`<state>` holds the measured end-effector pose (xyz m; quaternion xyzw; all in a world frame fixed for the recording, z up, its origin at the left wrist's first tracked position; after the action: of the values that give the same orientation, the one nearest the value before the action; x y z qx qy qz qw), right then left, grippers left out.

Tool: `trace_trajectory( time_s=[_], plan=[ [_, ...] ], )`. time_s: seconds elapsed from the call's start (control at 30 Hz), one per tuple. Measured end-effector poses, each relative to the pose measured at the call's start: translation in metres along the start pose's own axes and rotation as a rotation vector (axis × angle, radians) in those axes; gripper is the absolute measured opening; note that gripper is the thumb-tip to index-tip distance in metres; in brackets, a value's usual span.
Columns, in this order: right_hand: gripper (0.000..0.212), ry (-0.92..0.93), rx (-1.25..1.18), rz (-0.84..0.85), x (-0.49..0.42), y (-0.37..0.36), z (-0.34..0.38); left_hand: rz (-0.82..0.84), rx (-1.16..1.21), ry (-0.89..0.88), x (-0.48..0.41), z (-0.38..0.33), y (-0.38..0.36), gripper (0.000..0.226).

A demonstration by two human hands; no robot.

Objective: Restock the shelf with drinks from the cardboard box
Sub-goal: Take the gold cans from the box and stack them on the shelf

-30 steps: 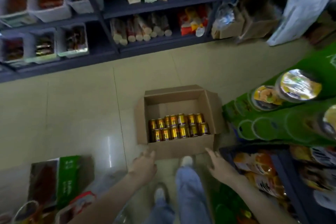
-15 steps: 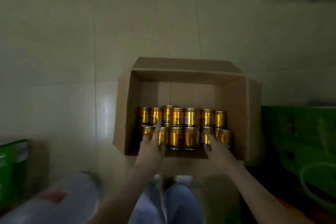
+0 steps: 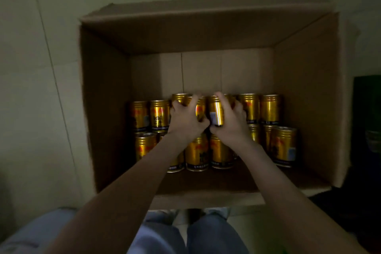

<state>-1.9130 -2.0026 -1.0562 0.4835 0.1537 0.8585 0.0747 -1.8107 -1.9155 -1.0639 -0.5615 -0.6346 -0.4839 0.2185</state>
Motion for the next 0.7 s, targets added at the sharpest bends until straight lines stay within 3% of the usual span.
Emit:
trace_trajectory(
  time_s=[0.17, 0.3, 0.53, 0.7],
  plan=[
    [0.082, 0.115, -0.462, -0.087, 0.086, 0.035, 0.038, 0.043, 0.212, -0.069, 0.074, -0.031, 0.057, 0.066],
    [0.086, 0.247, -0.825, -0.078, 0.217, 0.082, 0.093, 0.240, 0.469, -0.250, 0.189, -0.099, 0.124, 0.064],
    [0.090, 0.417, -0.998, -0.226, 0.483, 0.151, 0.185, 0.598, 0.547, -0.584, 0.424, -0.242, 0.213, 0.059],
    [0.088, 0.569, -1.028, -0.391, 0.638, 0.173, 0.221, 0.773, 0.540, -0.721, 0.555, -0.315, 0.224, 0.058]
  ],
)
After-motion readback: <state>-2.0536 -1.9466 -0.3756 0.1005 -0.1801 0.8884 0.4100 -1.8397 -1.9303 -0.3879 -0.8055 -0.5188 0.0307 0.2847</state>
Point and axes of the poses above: each hand's wrist, its own x-axis away from the middle knuckle, its own y-axis out of the back of the hand, z = x × y, the point moved 1 cm from there along -x, towards the middle knuckle, and after that the axes turned 15 degrees about z, right-handed, at the moved point
